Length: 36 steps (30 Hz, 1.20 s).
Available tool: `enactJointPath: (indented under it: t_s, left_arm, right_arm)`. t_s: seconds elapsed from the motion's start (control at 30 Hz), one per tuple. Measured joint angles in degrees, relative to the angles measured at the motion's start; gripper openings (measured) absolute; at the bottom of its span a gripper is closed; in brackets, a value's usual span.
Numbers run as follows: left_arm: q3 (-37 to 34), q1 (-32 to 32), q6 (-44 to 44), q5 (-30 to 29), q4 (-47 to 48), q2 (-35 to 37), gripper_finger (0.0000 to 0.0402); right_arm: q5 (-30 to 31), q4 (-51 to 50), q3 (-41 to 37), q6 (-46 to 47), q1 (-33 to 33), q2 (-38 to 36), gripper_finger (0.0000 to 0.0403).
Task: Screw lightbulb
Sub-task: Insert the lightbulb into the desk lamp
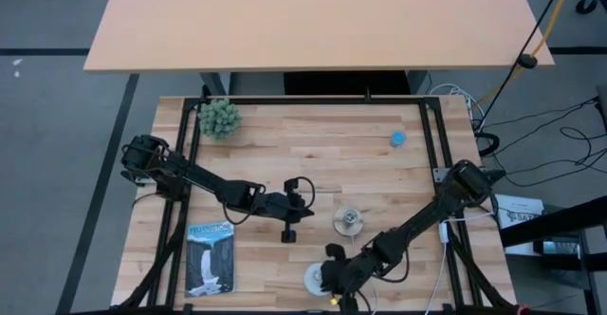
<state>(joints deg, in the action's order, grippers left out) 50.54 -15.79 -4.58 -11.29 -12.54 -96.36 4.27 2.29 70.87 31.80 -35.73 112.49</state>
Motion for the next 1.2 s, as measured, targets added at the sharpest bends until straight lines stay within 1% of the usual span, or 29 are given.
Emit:
enactJointPath:
  t_s: [0.07, 0.13, 0.23, 0.3, 0.37, 0.47, 0.53, 0.63, 0.77, 0.87, 0.93, 1.0, 1.1, 1.2]
  left_arm:
    - [0.0, -0.3, 0.0, 0.1, 0.0, 0.0, 0.0000]
    - [0.0, -0.6, 0.0, 0.1, 0.0, 0.0, 0.0000]
    - [0.0, -0.9, 0.1, -0.3, 0.1, 0.0, 0.0000]
    - [0.0, -0.6, 0.0, -1.7, 1.2, 0.5, 0.0000]
    - [0.0, -0.1, -1.3, -3.3, 3.4, 1.4, 0.0000]
    - [-0.1, 0.6, -3.6, -4.5, 10.2, 4.5, 0.0000]
    - [-0.9, 0.8, -4.7, -5.5, 12.4, 6.9, 0.0000]
    - [-4.0, 0.7, -6.1, -7.8, 12.8, 11.2, 0.0000]
    - [-10.6, -0.8, -10.6, -11.1, 12.1, 17.4, 0.0000]
    - [-16.5, -2.4, -14.6, -12.5, 6.7, 21.2, 0.0000]
    - [-19.5, -3.5, -17.1, -11.9, 0.5, 22.1, 0.0000]
    - [-21.5, -4.7, -17.7, -10.7, -4.7, 22.0, 0.0000]
    - [-22.2, -5.5, -17.0, -10.3, -7.7, 22.0, 0.0000]
    - [-22.2, -5.3, -17.0, -10.3, -8.2, 22.0, 0.0000]
  right_arm:
    - [0.5, 0.6, 0.0, -3.4, 0.9, -0.1, 0.0009]
    - [3.2, -0.2, 0.0, -6.5, 1.7, -0.9, 0.0004]
    - [10.9, -2.9, 0.0, -10.1, 2.5, -2.9, 0.0004]
    - [17.9, -6.6, 0.1, -10.2, 3.2, -4.1, 0.0001]
    - [22.3, -11.2, 0.1, -9.6, 4.0, -5.0, 0.0001]
    - [22.3, -16.1, 0.0, -8.1, 5.4, -6.0, 0.0001]
    - [21.4, -18.0, 0.0, -8.3, 5.6, -6.8, 0.0001]
    - [20.8, -20.2, 0.0, -11.5, 5.1, -8.1, 0.0001]
    - [20.8, -21.1, 0.0, -14.6, 4.8, -11.2, 0.0001]
    - [20.9, -21.4, 0.0, -15.8, 4.9, -13.4, 0.0002]
    - [20.9, -21.1, 0.0, -16.4, 5.5, -14.6, 0.0003]
    - [20.9, -20.5, 0.0, -16.4, 6.6, -15.2, 0.0004]
    - [20.9, -20.1, 0.0, -15.7, 8.5, -14.9, 0.0008]
    - [20.2, -20.3, 0.0, -14.3, 10.2, -13.6, 0.0028]
